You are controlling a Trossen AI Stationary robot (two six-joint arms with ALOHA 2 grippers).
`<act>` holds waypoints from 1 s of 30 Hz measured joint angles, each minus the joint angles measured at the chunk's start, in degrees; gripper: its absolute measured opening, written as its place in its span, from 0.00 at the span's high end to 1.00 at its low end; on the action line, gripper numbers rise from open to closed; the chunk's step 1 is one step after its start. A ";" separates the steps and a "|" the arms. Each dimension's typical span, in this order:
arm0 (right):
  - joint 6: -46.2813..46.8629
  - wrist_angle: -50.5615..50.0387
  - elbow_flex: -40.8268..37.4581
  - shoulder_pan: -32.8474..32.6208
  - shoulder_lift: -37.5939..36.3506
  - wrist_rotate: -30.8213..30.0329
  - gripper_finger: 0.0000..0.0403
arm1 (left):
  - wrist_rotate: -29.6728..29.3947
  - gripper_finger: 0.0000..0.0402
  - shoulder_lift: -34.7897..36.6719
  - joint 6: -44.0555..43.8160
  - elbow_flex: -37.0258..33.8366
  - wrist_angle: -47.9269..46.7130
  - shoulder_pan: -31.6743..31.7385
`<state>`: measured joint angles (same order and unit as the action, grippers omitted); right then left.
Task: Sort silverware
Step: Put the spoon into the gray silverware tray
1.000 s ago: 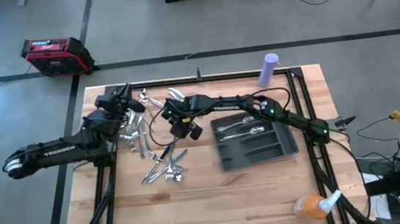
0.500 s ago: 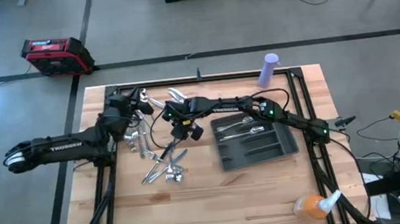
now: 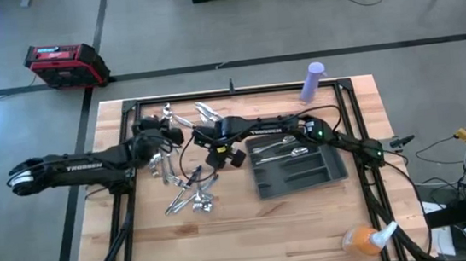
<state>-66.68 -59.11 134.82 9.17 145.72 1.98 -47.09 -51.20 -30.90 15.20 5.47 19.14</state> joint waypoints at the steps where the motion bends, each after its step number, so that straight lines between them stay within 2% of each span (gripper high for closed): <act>1: -0.39 0.96 0.00 0.17 -0.01 -0.07 0.99 | 0.08 0.94 -0.90 -0.11 0.00 0.51 0.00; 4: -1.49 4.93 -0.02 0.56 0.50 -0.07 0.96 | 0.08 0.94 -3.16 0.15 0.00 4.09 -0.02; 8: -1.72 7.05 -0.02 0.62 2.26 -0.25 0.85 | 2.21 0.94 -4.98 1.27 0.00 6.34 -0.02; 11: -1.72 5.57 0.02 0.41 2.87 -0.66 0.76 | 2.65 0.94 -5.68 1.81 0.00 6.54 -0.02; 15: -0.94 4.48 0.11 0.15 2.72 -0.95 0.70 | 2.66 0.94 -6.04 1.87 0.00 6.51 -0.02; 20: -0.41 -0.60 -0.24 -0.44 0.49 -0.49 0.69 | 2.66 0.94 -5.93 1.90 0.00 6.51 -0.02; 30: 1.08 -8.00 -0.13 -0.44 -0.78 -1.98 0.76 | 2.66 0.94 -5.97 3.20 0.00 6.58 -0.02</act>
<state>-65.60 -67.11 134.69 8.73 144.94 0.01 -44.42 -57.17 -27.70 15.20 12.05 19.11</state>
